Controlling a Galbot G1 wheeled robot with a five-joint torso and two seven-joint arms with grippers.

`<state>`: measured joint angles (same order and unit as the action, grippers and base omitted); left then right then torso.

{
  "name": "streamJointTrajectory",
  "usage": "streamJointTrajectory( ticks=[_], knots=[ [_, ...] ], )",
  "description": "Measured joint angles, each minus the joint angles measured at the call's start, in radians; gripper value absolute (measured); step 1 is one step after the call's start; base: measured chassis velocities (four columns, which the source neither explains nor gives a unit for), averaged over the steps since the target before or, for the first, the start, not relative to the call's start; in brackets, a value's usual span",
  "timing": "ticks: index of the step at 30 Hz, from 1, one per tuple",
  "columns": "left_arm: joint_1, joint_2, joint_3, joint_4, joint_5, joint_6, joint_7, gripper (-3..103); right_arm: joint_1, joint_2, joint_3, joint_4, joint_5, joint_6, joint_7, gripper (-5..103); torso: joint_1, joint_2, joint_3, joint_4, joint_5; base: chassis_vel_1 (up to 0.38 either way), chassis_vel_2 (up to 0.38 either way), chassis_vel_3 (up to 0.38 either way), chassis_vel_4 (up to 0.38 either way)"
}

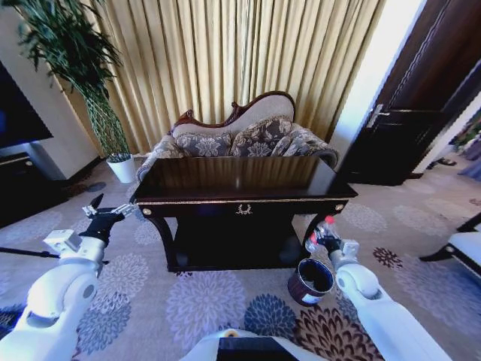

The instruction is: Move to the front of the table and place the trash on the table into the trash bin.

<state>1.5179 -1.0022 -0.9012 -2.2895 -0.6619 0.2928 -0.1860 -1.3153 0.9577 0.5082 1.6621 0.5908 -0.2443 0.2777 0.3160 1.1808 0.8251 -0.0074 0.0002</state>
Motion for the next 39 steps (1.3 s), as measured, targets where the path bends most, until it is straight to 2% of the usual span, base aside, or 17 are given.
streamJointTrajectory(
  ticks=[3,6,8,14,16,19,26,29,32,33,36,37,39],
  knots=[
    [0.018,-0.003,-0.006,-0.017,0.003,-0.002,0.008,100,0.082,0.002,-0.045,-0.188,-0.035,0.021,0.004,28,0.0,0.0,0.0,0.0002,0.0,0.0,0.0,0.0,0.0],
    [0.025,-0.005,-0.01,-0.021,0.004,-0.004,0.01,100,0.108,0.001,-0.06,-0.268,-0.046,0.036,0.004,28,0.0,0.0,0.0,0.0001,-0.0001,0.0,0.0,0.0,0.0],
    [0.032,-0.011,-0.013,-0.025,0.01,-0.01,0.015,100,0.154,-0.002,-0.083,-0.395,-0.072,0.06,-0.005,28,0.0,0.0,0.0,-0.0004,0.0001,0.0,0.0,0.0,0.0],
    [0.038,-0.019,-0.01,-0.024,0.03,-0.016,0.043,100,0.231,0.005,-0.123,-0.543,-0.115,0.105,-0.031,28,0.0,0.0,0.0,-0.0001,-0.0001,0.0,0.0,0.0,0.0],
    [0.045,-0.022,-0.009,-0.024,0.053,-0.029,0.067,100,0.294,0.017,-0.153,-0.638,-0.143,0.126,-0.045,28,0.0,0.0,0.0,-0.0001,-0.0004,0.0,0.0,0.0,0.0],
    [0.058,-0.025,-0.012,-0.032,0.063,-0.036,0.073,100,0.365,0.039,-0.181,-0.73,-0.165,0.145,-0.05,28,0.0,0.0,0.0,0.0003,-0.0001,0.0,0.0,0.0,0.0],
    [0.073,-0.026,-0.036,-0.034,0.062,-0.046,0.074,100,0.401,0.054,-0.208,-0.779,-0.194,0.143,-0.061,27,0.0,0.0,0.0,0.0,-0.0004,0.0,0.0,0.0,0.0],
    [0.074,-0.024,-0.041,-0.033,0.061,-0.048,0.074,100,0.392,0.056,-0.212,-0.78,-0.203,0.12,-0.07,24,0.0,0.0,0.0,0.0001,-0.0003,0.0,0.0,0.0,0.0],
    [0.067,-0.022,-0.035,-0.027,0.061,-0.052,0.073,100,0.376,0.057,-0.2,-0.782,-0.209,0.109,-0.076,40,0.0,0.0,0.0,-0.0003,-0.0002,0.0,0.0,0.0,0.0],
    [0.067,-0.022,-0.035,-0.027,0.061,-0.052,0.073,100,0.376,0.057,-0.2,-0.782,-0.209,0.109,-0.076,40,0.0,0.0,0.0,-0.0003,-0.0002,0.0,0.0,0.0,0.0],
    [0.065,-0.02,-0.033,-0.023,0.061,-0.058,0.073,100,0.364,0.052,-0.186,-0.77,-0.205,0.108,-0.078,56,0.0,0.0,0.0,-0.0002,-0.0001,0.0,0.0,0.0,0.0],
    [0.065,-0.02,-0.033,-0.023,0.061,-0.058,0.073,100,0.364,0.052,-0.186,-0.77,-0.205,0.108,-0.078,56,0.0,0.0,0.0,-0.0002,-0.0001,0.0,0.0,0.0,0.0],
    [0.065,-0.018,-0.034,-0.023,0.06,-0.06,0.073,100,0.355,0.046,-0.181,-0.749,-0.188,0.107,-0.078,66,0.0,0.0,0.0,0.0,-0.0004,0.0,0.0,0.0,0.0]
  ],
)
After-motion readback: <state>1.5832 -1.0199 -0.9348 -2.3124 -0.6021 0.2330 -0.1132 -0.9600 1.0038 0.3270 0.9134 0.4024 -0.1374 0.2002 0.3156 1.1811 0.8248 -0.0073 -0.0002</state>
